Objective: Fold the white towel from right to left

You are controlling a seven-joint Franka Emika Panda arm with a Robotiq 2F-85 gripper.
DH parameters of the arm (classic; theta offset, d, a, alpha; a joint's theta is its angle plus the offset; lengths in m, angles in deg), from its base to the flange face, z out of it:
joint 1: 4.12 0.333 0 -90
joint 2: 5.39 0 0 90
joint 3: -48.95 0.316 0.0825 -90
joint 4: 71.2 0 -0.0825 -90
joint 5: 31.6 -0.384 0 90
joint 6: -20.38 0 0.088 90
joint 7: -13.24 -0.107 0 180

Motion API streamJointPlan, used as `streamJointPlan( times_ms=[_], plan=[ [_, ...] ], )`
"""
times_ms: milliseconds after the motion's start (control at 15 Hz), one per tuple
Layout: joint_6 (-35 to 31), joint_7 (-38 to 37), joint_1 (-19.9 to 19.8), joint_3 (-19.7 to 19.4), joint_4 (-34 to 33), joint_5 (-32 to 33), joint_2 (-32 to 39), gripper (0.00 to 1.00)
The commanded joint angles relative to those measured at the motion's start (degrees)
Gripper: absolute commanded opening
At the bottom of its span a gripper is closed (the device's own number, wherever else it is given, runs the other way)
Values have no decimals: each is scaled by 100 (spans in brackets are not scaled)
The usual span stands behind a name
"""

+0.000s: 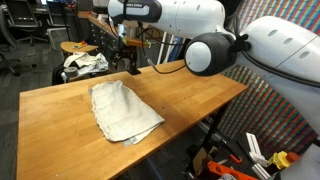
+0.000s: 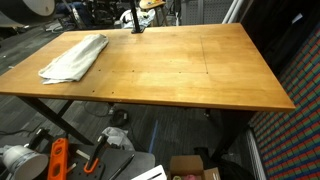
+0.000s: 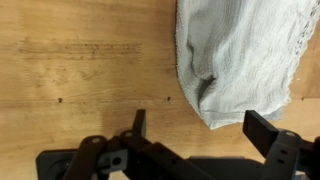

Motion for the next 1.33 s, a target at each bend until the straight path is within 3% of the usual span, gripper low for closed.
streamJointPlan(
  times_ms=[0,333,1267],
  plan=[
    [560,386,-183,-29,105,3,-446,100],
    [870,346,-474,-68,141,-90,-582,100],
    [814,443,-433,-98,-44,-21,-410,100]
  ],
)
